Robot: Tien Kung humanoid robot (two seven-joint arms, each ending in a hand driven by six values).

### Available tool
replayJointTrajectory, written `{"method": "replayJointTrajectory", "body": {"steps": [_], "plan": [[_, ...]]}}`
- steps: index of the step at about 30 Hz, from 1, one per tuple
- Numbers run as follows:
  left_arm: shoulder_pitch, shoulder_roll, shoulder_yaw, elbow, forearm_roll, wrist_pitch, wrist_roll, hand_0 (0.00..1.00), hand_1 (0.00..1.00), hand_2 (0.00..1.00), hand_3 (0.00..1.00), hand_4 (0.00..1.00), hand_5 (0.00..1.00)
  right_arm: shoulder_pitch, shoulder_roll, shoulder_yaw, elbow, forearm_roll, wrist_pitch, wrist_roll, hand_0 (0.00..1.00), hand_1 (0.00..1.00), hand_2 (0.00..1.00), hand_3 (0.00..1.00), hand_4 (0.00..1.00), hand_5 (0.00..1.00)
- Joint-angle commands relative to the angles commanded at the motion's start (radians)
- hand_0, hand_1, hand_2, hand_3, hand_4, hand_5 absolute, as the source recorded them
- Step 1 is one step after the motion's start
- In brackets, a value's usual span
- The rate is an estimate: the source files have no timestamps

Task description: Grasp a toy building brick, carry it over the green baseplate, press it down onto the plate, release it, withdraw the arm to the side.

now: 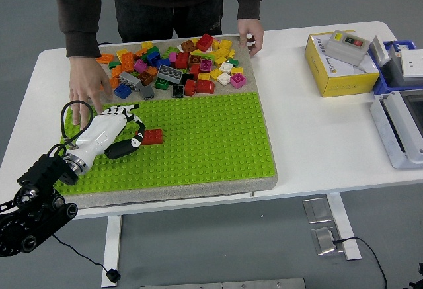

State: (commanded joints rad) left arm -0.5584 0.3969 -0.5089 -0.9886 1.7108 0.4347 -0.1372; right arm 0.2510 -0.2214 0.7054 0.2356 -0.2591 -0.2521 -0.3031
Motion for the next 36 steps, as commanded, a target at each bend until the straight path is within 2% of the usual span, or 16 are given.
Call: {"method": "replayJointTrajectory", "body": {"steps": [7, 14, 23, 29, 36], "plan": [[-0.004, -0.018, 0.015, 0.012, -0.009, 0.001, 0.001, 0.981, 0.962, 0.968, 0.61, 0.323, 0.678, -0.001, 0.001, 0.0, 0.0, -0.003, 0.002, -0.002, 0.663, 0.601, 0.581, 0.705, 0.538, 0.949], [-0.012, -0.049, 0.032, 0.046, -0.021, 0.003, 0.004, 0.981, 0.961, 0.966, 0.609, 0.326, 0.671, 0.001, 0.004, 0.0, 0.0, -0.004, 0.004, -0.003, 0.663, 0.601, 0.581, 0.705, 0.539, 0.949], [-0.011, -0.064, 0.04, 0.098, -0.053, 0.011, -0.016, 0.981, 0.961, 0.966, 0.609, 0.324, 0.666, 0.001, 0.005, -0.004, -0.001, 0.002, 0.005, -0.001, 0.663, 0.602, 0.581, 0.705, 0.539, 0.949], [0.003, -0.044, 0.003, 0.062, -0.049, 0.014, -0.03, 0.981, 0.96, 0.964, 0.609, 0.325, 0.663, 0.0, 0.005, -0.006, 0.001, 0.004, 0.004, -0.002, 0.663, 0.602, 0.581, 0.705, 0.54, 0.949], [0.026, 0.008, -0.05, -0.046, -0.038, 0.003, -0.015, 0.978, 0.954, 0.956, 0.609, 0.324, 0.661, -0.001, 0.002, -0.004, 0.002, 0.0, 0.002, -0.004, 0.664, 0.602, 0.581, 0.704, 0.54, 0.949]]}}
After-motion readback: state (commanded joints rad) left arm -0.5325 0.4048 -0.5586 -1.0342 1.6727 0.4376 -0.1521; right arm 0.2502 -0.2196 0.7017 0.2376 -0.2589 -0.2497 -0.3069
